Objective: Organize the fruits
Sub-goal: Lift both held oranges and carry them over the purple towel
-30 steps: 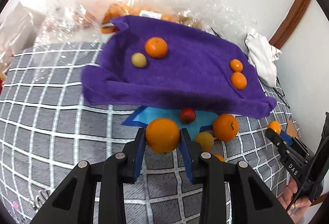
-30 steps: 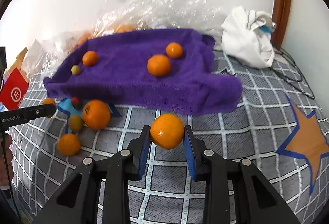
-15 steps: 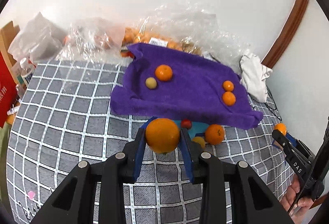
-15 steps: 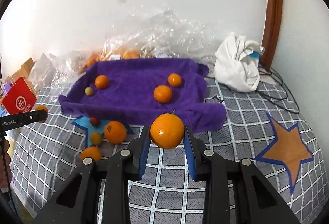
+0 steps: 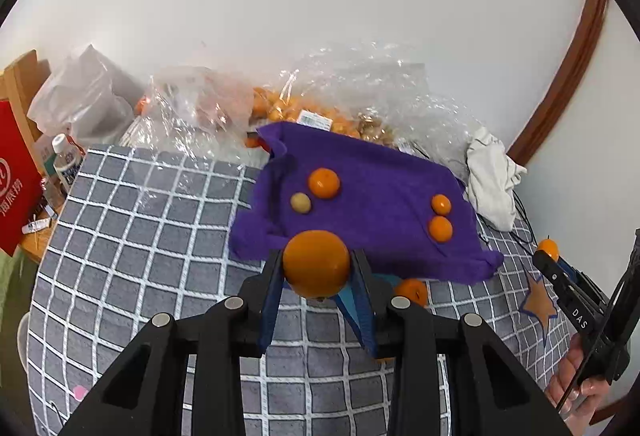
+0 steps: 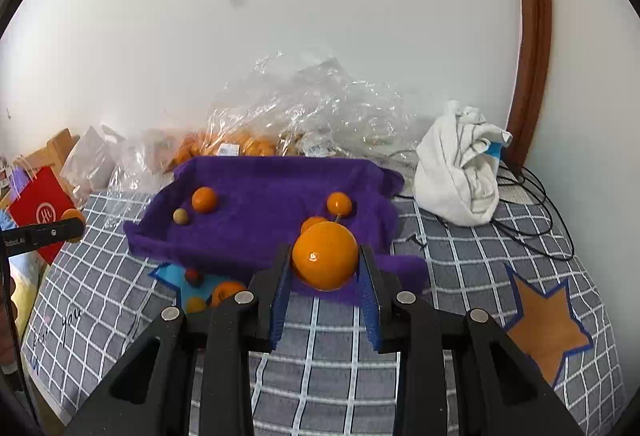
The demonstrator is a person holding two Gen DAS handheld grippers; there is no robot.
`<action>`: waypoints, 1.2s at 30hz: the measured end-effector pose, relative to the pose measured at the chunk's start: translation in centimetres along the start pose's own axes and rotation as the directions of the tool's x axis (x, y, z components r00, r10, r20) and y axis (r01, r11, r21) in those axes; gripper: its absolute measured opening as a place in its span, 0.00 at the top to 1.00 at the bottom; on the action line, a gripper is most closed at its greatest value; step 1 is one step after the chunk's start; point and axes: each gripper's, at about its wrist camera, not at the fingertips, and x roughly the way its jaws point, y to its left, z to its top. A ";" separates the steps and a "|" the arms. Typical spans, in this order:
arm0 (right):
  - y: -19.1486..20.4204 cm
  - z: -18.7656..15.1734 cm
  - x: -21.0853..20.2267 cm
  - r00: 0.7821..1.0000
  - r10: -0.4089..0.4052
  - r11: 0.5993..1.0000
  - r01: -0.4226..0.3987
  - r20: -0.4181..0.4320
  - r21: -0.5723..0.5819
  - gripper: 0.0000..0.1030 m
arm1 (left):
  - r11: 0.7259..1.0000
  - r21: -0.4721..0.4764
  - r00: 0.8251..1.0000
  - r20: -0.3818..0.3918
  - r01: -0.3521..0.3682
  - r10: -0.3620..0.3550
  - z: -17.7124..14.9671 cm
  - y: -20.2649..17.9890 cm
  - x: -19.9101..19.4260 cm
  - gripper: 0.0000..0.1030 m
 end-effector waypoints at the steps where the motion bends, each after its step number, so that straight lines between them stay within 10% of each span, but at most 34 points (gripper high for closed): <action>1: 0.0 0.2 0.3 1.000 0.002 1.000 -0.002 0.000 0.000 0.69 | 1.000 -0.004 1.000 0.001 -0.003 0.003 0.2 0.2 0.0 0.69; 36: -0.8 -1.3 14.8 0.975 0.023 1.000 -0.020 -0.223 0.015 0.69 | 0.999 -0.040 0.991 -0.134 -0.031 0.026 3.7 1.0 11.8 0.69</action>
